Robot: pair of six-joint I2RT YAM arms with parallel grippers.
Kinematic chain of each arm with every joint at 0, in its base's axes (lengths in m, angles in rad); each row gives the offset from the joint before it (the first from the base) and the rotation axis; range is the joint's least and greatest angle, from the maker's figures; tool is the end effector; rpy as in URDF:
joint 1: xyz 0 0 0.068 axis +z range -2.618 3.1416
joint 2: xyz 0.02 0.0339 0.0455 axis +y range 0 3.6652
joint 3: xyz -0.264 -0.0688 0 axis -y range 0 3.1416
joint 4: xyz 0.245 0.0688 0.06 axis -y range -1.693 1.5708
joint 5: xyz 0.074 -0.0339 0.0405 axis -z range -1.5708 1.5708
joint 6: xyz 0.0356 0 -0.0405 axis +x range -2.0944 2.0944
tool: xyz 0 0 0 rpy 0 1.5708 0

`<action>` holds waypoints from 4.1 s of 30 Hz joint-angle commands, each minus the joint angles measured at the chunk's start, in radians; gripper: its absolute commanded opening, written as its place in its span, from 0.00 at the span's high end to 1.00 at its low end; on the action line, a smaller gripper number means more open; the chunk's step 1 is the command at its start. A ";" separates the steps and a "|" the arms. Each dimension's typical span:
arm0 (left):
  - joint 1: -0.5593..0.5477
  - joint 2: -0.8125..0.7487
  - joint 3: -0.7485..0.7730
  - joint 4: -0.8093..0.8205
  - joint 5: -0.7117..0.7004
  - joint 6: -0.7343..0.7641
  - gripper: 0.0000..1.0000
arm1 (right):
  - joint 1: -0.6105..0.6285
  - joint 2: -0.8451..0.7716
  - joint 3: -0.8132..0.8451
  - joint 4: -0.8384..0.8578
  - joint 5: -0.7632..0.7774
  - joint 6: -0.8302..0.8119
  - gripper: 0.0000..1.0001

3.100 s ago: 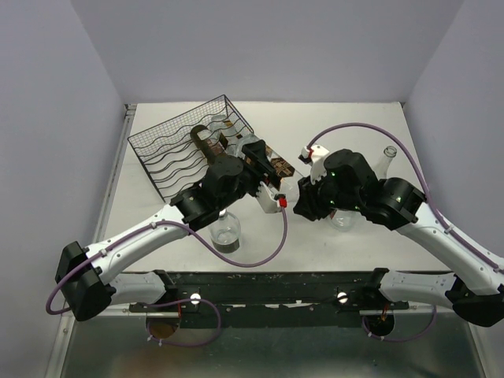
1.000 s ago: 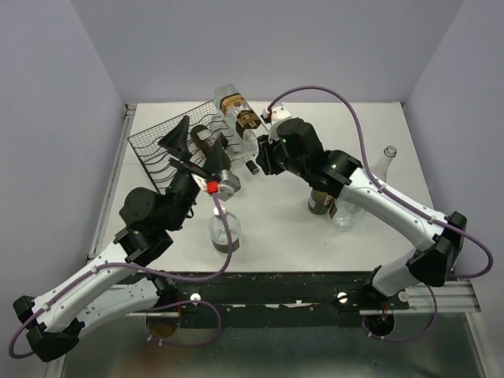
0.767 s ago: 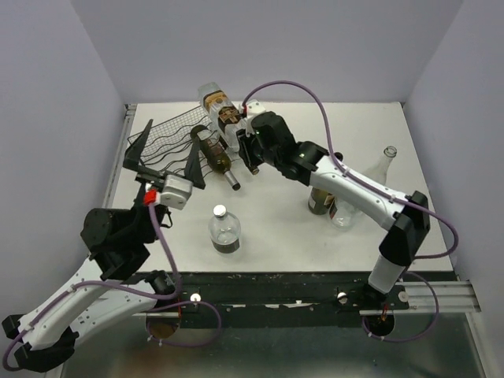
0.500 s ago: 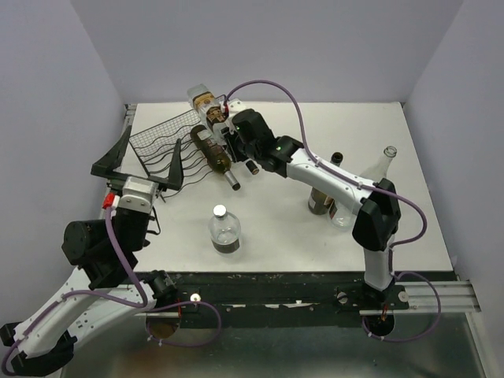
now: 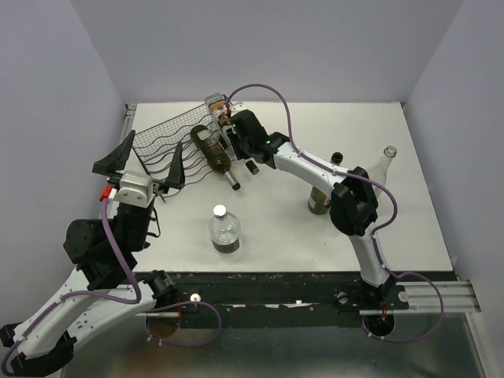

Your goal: Put the wine bottle on the wine rack

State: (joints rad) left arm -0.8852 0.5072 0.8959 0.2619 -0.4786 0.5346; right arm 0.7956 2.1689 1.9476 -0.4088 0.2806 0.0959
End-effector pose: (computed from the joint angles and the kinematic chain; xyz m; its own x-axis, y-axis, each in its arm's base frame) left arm 0.0616 -0.0494 0.4541 0.5618 0.0275 -0.8268 0.1962 0.9665 0.1654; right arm 0.3628 0.3562 0.2727 -0.4612 -0.3392 -0.8199 -0.4878 0.8688 -0.0851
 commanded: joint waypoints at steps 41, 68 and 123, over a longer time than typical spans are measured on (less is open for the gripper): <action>-0.004 0.077 0.094 -0.354 -0.002 -0.366 0.01 | -0.058 -0.535 -0.096 -0.219 -0.242 0.030 0.09; 0.005 0.286 0.155 -0.326 0.195 -0.374 0.01 | -0.096 -0.905 -0.489 -0.481 0.485 0.143 0.09; 0.003 0.456 0.133 -0.352 1.028 -0.432 0.01 | -0.141 -1.337 -0.621 -0.114 -0.489 0.218 0.99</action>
State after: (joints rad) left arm -0.8829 0.9215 1.0401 -0.1040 0.4397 0.1429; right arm 0.6571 0.8474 1.2839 -0.6365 -0.1215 0.2478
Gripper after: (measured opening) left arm 0.993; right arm 0.403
